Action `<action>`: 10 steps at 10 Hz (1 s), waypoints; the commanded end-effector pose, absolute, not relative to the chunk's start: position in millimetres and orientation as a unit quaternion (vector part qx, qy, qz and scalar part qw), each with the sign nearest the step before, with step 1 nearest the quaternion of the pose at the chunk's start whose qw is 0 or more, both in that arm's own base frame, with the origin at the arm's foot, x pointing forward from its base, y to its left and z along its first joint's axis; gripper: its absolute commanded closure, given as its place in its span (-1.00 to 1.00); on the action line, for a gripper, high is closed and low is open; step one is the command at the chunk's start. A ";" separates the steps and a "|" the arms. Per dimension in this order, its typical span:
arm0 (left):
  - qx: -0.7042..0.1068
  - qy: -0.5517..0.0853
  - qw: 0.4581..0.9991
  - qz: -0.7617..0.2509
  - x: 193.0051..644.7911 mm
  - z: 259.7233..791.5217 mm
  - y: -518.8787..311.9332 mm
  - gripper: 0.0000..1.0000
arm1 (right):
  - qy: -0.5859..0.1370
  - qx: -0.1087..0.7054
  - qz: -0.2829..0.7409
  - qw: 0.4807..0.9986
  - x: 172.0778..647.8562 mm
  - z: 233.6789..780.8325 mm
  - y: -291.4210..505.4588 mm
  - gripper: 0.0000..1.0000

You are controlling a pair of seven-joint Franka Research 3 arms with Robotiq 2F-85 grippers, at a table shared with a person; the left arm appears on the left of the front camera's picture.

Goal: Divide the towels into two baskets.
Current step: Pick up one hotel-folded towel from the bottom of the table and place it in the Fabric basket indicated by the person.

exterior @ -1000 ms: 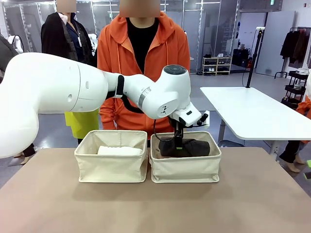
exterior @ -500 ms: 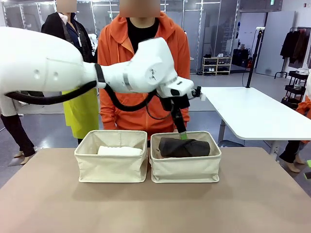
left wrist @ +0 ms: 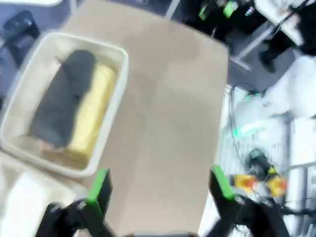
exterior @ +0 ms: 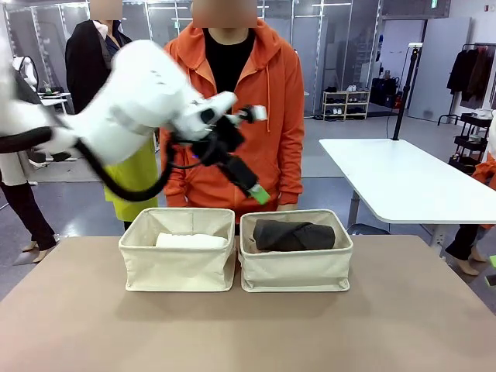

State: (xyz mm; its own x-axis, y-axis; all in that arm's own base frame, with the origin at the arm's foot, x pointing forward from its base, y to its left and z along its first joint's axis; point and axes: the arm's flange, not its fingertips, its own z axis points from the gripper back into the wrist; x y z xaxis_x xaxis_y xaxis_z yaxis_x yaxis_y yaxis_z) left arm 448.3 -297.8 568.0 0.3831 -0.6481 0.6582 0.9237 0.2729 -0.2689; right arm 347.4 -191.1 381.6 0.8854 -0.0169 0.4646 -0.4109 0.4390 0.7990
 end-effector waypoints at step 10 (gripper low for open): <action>-0.393 -0.356 0.841 -0.101 247.0 491.7 17.9 -0.98 | -0.207 0.513 0.116 0.825 344.6 383.9 -189.2 -1.00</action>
